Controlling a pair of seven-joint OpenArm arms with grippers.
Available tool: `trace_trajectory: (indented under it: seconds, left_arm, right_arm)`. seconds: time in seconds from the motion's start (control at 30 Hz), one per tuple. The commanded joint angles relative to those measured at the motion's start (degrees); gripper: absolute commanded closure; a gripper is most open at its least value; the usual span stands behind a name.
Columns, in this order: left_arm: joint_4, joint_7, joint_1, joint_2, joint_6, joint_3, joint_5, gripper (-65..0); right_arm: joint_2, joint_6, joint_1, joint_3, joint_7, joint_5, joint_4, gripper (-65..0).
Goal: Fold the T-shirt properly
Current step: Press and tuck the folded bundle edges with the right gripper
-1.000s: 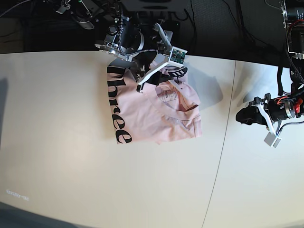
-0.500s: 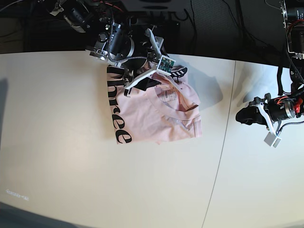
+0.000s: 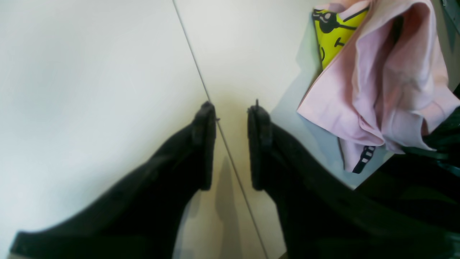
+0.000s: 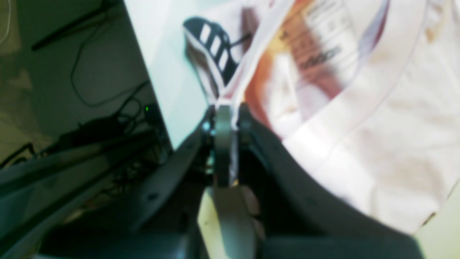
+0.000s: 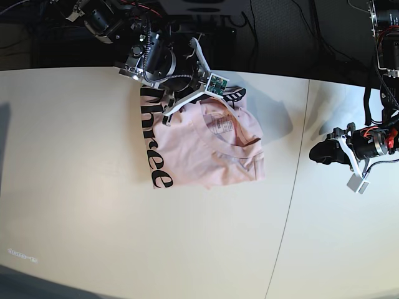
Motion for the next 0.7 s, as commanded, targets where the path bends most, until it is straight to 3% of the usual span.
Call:
trace_trajectory:
  seconds: [0.0,0.37,0.67]
  left_arm:
    - [0.8,-1.0,-1.0,-1.1,-1.6,-0.5,-1.2,-16.1]
    - [0.8,-1.0,-1.0,-1.1,-1.6,-0.5,-1.2,-16.1]
    - [0.8,-1.0,-1.0,-1.1,-1.6,-0.5,-1.2,-16.1]
  right_arm:
    - [-0.2,1.5,0.5,0.1,2.3,0.2,0.9,0.0]
    - [-7.9,1.5,0.6,0.0,3.7,4.8,0.9,0.0]
    - [-8.6,1.6,0.6,0.0,3.7,13.8,0.9,0.0]
